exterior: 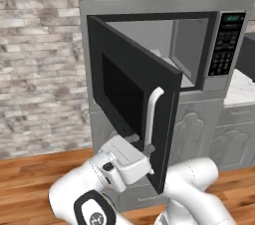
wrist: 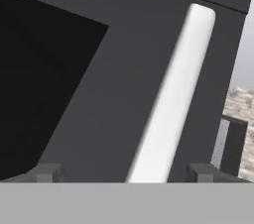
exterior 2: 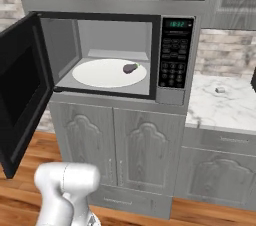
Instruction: Close the microwave door.
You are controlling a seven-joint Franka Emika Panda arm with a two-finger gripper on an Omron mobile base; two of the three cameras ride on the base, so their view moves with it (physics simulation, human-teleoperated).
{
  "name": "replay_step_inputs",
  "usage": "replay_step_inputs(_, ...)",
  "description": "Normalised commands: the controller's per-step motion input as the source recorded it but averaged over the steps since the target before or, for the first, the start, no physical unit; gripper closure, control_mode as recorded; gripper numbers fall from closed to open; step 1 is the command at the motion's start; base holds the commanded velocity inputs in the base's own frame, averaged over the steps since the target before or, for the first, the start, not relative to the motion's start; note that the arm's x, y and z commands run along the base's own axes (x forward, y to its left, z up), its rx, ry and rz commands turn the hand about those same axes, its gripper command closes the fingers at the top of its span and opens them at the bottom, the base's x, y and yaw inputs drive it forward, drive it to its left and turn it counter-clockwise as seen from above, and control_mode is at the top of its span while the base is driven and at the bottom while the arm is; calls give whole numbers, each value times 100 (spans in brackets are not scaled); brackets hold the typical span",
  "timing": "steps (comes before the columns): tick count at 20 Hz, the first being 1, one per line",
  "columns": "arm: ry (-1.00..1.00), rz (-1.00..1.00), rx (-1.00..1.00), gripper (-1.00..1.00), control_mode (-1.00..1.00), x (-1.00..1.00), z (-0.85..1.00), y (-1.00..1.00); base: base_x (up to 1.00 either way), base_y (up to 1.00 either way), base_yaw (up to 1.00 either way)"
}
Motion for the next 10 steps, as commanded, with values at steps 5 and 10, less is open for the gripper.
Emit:
replay_step_inputs(5, -1, -3, 0, -100, -100, -1, 11, -67, 0, 0, 0)
replay_step_inputs(10, 0, 0, 0, -100, -100, 18, 8, -78, 0, 0, 0)
